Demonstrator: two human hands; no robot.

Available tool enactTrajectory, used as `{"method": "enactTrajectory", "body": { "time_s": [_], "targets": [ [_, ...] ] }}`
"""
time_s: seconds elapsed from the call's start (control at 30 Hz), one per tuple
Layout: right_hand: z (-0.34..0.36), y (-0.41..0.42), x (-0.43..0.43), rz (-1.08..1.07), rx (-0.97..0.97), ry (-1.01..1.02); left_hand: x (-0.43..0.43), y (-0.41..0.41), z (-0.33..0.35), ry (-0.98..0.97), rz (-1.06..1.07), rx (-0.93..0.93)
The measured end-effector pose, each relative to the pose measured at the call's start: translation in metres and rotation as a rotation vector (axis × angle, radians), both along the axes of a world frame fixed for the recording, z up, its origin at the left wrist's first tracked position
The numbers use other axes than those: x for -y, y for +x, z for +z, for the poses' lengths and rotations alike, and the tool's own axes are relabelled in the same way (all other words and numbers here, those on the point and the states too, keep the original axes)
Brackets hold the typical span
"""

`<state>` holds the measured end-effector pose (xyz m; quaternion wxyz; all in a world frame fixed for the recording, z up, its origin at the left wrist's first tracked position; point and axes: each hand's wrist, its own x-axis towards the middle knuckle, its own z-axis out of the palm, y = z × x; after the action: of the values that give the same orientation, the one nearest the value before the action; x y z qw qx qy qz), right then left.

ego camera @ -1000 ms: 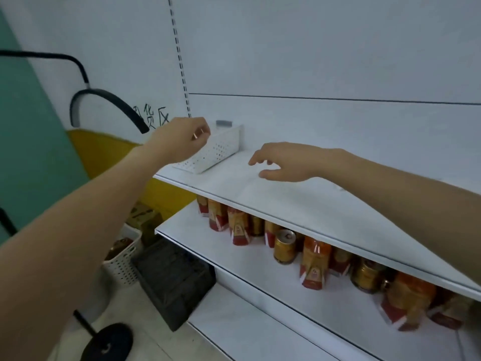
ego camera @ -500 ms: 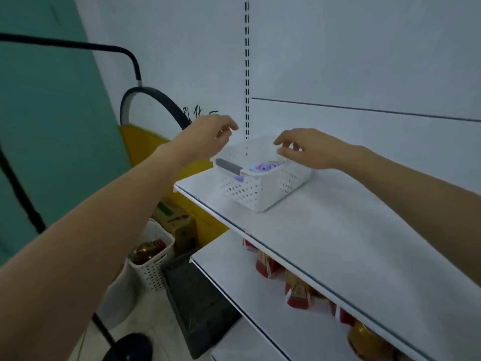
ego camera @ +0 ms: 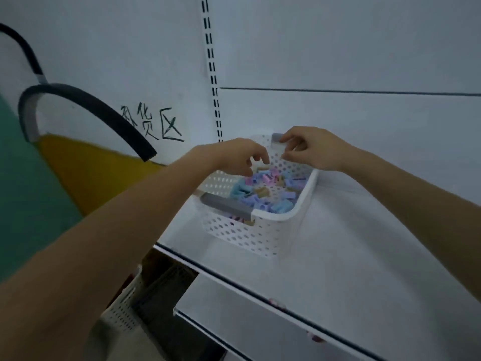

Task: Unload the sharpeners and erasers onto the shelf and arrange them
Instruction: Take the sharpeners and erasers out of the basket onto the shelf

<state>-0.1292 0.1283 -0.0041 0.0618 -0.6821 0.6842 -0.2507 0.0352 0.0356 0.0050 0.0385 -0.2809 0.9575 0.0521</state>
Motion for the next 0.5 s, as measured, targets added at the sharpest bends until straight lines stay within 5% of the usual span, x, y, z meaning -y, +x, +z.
{"method": "enactTrajectory", "body": {
  "time_s": [0.13, 0.5],
  "targets": [
    [0.0, 0.003, -0.001, -0.06, -0.015, 0.038, 0.023, -0.033, -0.005, 0.028, -0.113, 0.238],
    [-0.003, 0.012, -0.002, -0.179, 0.052, -0.01, 0.052, -0.059, -0.019, 0.067, -0.317, 0.343]
  ]
}}
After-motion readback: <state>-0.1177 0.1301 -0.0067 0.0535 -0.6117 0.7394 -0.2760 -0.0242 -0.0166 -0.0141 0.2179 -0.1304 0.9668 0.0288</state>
